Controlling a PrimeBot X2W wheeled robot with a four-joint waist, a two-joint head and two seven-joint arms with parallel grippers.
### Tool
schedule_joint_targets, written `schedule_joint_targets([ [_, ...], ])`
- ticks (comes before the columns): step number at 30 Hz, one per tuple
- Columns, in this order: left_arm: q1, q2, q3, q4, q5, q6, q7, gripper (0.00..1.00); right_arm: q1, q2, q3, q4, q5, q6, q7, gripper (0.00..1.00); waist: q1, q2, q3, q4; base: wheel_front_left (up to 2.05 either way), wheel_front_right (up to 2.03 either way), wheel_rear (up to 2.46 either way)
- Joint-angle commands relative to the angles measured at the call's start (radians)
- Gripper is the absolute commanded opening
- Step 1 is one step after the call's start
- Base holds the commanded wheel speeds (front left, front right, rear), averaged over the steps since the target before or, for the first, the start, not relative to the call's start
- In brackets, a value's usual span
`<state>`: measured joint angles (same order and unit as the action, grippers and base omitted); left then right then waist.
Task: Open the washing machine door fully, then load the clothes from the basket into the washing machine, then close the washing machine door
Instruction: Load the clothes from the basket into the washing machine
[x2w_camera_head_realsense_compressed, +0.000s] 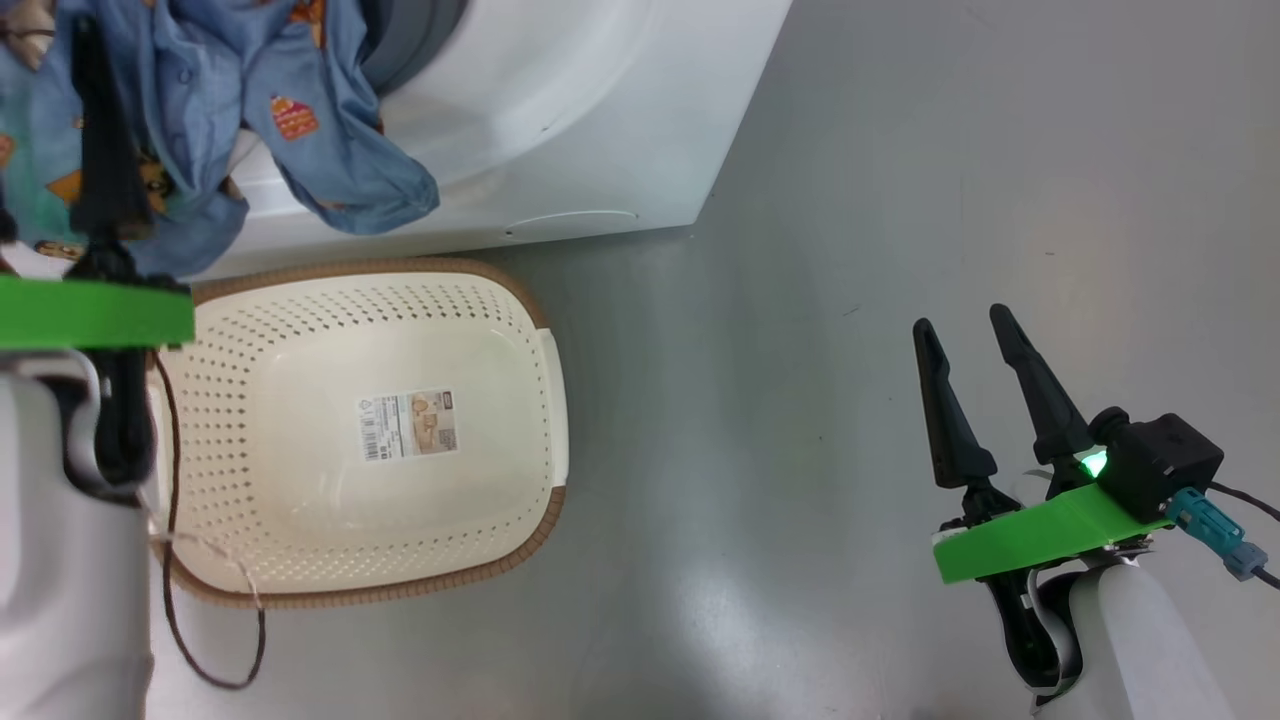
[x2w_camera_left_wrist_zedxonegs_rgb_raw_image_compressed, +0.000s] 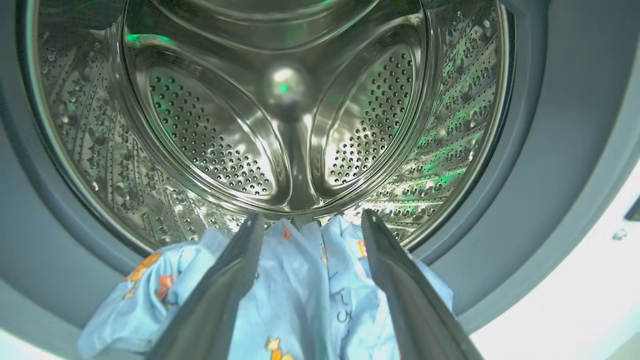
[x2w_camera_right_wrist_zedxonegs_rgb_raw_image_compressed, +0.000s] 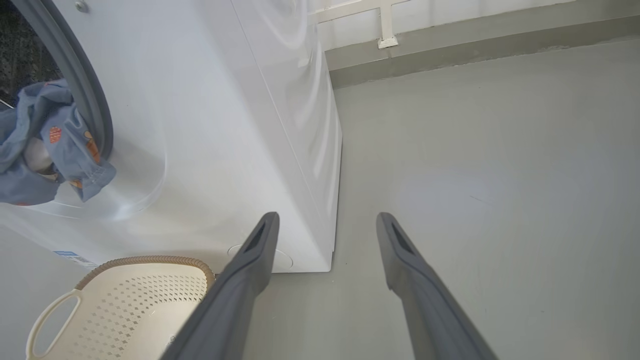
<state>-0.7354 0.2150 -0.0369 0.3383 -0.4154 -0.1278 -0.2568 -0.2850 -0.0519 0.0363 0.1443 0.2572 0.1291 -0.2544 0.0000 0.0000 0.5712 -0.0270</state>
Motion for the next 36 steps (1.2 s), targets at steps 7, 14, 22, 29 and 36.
schedule_joint_targets([
  [7,0.149,-0.005,0.098,-0.132,0.049,-0.003,-0.005,1.0,0.016,0.002,0.032,-0.021,0.006,0.002,-0.007,1.0,0.0,0.0,-0.001,0.003,0.0,0.0,0.0],
  [14,0.267,-0.029,0.132,-0.188,0.09,-0.003,-0.005,1.0,0.014,0.002,0.032,-0.018,-0.001,0.002,-0.007,1.0,0.0,0.0,-0.001,0.001,0.0,0.0,0.0],
  [22,0.391,-0.086,0.199,-0.22,0.117,-0.003,-0.005,1.0,0.011,0.002,0.041,-0.012,0.001,0.002,-0.007,1.0,0.0,0.0,-0.001,0.0,0.0,0.0,0.0],
  [29,0.507,-0.135,0.24,-0.239,0.135,-0.003,-0.005,1.0,0.007,0.002,0.049,-0.007,-0.004,0.002,-0.007,1.0,0.0,0.0,0.001,0.003,0.0,0.0,0.0],
  [36,0.585,-0.147,0.252,-0.246,0.144,-0.003,-0.005,1.0,0.001,0.002,0.051,-0.005,-0.005,0.002,-0.007,1.0,0.0,0.0,0.002,0.001,0.0,0.0,0.0],
])
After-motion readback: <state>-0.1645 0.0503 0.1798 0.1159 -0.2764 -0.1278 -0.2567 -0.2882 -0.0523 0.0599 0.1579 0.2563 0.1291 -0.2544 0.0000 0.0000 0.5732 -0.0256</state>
